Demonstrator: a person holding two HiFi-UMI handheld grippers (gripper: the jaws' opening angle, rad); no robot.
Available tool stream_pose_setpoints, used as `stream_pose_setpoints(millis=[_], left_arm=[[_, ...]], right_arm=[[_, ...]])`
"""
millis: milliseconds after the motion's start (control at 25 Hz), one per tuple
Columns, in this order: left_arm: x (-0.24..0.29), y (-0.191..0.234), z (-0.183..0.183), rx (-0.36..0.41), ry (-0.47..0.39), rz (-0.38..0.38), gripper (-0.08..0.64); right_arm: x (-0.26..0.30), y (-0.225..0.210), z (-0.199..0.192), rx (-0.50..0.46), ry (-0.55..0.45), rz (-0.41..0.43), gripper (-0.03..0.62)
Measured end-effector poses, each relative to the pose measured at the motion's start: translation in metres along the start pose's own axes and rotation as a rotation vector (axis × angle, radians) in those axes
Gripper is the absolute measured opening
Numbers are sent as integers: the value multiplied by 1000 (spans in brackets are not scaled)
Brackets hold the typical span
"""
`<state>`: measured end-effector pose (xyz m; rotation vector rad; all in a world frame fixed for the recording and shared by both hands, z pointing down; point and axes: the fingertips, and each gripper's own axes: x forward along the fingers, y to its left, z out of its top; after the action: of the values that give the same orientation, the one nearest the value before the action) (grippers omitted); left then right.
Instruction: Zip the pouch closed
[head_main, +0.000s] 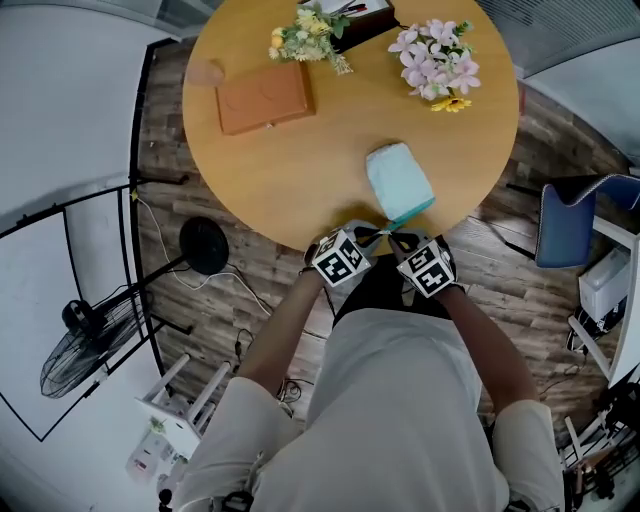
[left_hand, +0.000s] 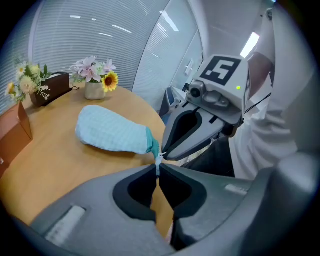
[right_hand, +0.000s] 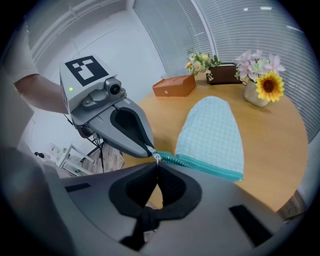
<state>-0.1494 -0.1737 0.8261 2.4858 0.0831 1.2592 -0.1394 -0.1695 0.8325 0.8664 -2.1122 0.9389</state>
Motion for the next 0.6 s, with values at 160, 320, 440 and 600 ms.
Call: stream_pose_setpoints(millis=[160, 320, 440, 600], left_arm=[[-9, -5, 13, -2, -5, 0, 28], [-17, -11, 24, 44, 36, 33, 27], [-24, -11, 27, 20, 52, 52, 26], [-30, -15, 32, -12, 36, 57, 26]], right_arm=[[-17, 0, 9, -7, -7, 38, 3], [-31, -5, 13, 8, -6, 51, 2], [-41, -15, 11, 27, -7, 45, 2], [-50, -14, 13, -27, 0, 65, 2]])
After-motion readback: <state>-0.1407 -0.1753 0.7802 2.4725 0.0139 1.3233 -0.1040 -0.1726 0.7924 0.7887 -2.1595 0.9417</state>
